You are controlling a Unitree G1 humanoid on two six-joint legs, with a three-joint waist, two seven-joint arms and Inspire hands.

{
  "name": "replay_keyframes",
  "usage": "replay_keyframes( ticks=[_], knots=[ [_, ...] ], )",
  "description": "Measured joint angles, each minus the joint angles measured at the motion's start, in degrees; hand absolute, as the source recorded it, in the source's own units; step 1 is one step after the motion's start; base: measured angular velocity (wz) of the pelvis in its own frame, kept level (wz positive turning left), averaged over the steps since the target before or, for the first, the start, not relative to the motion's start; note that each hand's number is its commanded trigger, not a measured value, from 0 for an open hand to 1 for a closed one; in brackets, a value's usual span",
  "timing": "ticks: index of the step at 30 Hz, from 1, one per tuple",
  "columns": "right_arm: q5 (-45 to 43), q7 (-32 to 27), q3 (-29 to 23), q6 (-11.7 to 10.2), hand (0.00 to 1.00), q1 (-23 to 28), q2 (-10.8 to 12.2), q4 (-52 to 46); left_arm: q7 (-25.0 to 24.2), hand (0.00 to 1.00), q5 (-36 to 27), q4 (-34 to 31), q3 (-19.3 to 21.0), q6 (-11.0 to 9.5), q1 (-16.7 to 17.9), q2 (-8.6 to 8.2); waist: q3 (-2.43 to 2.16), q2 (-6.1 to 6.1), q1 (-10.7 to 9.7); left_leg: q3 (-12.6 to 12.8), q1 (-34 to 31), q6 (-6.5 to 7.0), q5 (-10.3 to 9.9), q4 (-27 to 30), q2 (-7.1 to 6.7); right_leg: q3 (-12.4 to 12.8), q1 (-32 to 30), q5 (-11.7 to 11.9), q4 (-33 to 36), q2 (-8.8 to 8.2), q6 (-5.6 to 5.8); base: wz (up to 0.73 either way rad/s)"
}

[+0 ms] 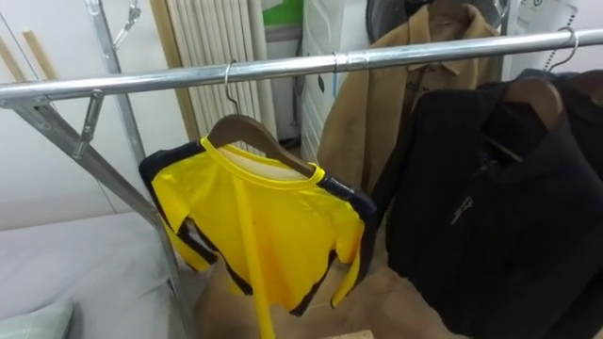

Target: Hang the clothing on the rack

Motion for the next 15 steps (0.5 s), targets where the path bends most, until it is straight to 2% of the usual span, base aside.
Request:
replay_keyframes(
  ticks=[7, 15],
  knots=[
    [0.0, -0.5, 0.1, 0.0, 0.00, 0.0, 0.1, -0.9, 0.0, 0.00, 0.0, 0.2, 0.0, 0.8, -0.4, 0.01, 0.19, -0.13, 0.0, 0.7, -0.4, 0.00, 0.0, -0.4, 0.02, 0.3, -1.0, 0.0, -0.1, 0.20, 0.01, -0.05],
    [0.1, -0.6, 0.0, -0.1, 0.00, 0.1, 0.2, -0.6, 0.0, 0.00, 0.0, 2.9, 0.1, 0.7, -1.4, 0.00, 0.06, -0.27, 0.1, 1.5, 0.1, 0.00, 0.0, -0.4, 0.06, 1.6, -1.1, 0.0, -0.1, 0.44, 0.01, -0.07]
  ],
)
